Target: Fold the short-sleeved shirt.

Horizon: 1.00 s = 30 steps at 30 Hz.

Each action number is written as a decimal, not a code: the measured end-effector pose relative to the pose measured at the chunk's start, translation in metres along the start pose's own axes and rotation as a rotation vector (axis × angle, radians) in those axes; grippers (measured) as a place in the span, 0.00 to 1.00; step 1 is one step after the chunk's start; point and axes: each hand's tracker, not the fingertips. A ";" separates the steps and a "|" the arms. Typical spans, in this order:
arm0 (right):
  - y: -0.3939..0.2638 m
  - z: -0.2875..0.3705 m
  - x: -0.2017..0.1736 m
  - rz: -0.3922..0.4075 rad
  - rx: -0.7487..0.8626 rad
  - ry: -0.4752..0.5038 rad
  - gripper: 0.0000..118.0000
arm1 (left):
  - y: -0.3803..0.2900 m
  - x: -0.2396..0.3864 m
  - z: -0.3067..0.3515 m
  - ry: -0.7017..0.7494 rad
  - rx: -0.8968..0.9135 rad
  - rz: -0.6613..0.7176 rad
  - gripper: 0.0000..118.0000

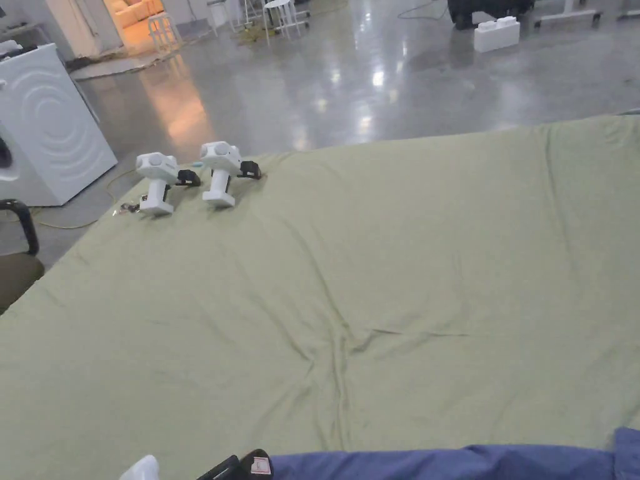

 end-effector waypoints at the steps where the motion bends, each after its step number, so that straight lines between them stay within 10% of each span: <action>1: -0.001 -0.001 0.000 -0.004 -0.014 0.006 0.02 | -0.003 -0.010 -0.009 0.010 -0.023 0.027 0.84; 8: -0.003 -0.006 0.001 -0.021 -0.075 0.017 0.02 | -0.027 -0.065 -0.069 -0.117 -0.062 0.256 0.76; 11: -0.002 -0.007 0.001 -0.027 -0.097 0.013 0.02 | -0.021 -0.061 -0.075 -0.155 -0.059 0.276 0.12; 20: -0.006 -0.002 0.006 -0.041 -0.138 -0.003 0.02 | -0.014 -0.044 -0.046 -0.297 0.121 0.462 0.11; 30: -0.018 -0.005 0.021 -0.180 -0.181 0.025 0.02 | 0.058 -0.018 0.033 -0.054 0.129 0.003 0.11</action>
